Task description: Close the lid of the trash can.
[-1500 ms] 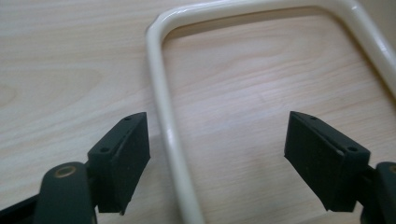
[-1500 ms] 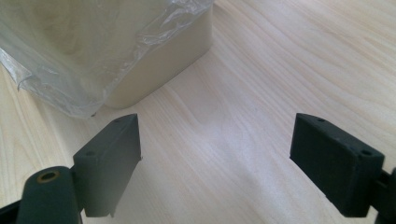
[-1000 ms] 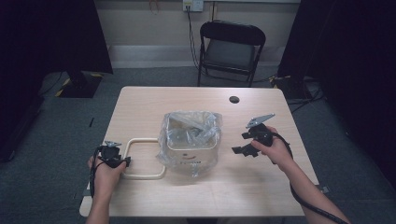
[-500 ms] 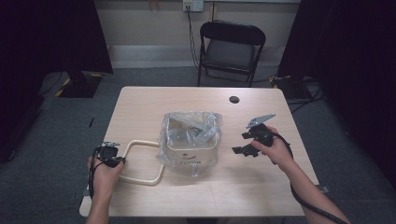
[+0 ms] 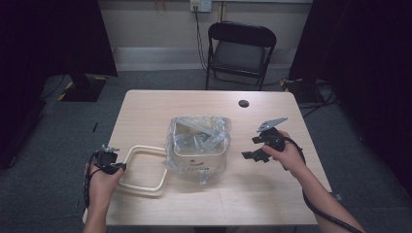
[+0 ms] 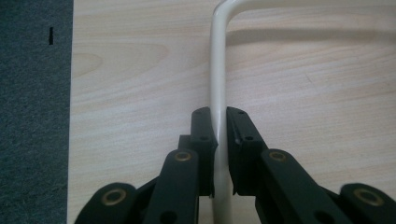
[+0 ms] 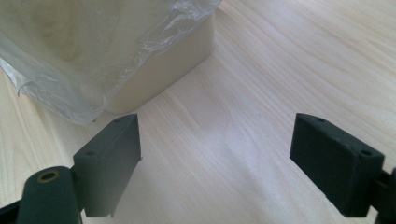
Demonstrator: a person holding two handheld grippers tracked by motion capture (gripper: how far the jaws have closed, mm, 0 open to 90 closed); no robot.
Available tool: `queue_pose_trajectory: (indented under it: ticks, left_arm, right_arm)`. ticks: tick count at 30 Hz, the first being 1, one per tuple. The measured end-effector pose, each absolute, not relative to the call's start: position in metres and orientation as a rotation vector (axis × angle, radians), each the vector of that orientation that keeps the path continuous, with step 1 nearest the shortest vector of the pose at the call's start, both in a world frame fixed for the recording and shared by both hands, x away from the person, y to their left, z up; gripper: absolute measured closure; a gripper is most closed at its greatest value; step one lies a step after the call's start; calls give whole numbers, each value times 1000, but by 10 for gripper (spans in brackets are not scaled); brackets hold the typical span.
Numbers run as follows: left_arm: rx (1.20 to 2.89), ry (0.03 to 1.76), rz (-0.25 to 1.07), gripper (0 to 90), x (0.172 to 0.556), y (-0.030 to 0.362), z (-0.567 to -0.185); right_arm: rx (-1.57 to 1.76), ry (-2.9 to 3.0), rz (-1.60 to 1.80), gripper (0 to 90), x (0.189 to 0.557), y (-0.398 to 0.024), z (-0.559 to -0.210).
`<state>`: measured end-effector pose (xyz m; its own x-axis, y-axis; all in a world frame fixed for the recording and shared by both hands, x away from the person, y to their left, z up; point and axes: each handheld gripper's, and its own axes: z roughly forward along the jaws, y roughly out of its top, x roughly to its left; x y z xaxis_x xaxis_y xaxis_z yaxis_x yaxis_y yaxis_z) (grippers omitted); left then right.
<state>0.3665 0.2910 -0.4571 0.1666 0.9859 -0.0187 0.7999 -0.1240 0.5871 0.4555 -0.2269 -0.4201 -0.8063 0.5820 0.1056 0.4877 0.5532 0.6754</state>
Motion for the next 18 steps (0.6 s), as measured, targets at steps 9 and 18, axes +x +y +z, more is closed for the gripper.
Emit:
queue_pose_trajectory:
  ticks: [9,18]
  left_arm:
    - [1990,1659,529,822,362,295,-445]
    - [1979,1652,529,823,354,305,-435]
  right_arm:
    - [923,2638,1101,153,455,-229,-415]
    - [931,2633,1102,153,456,-231,-414]
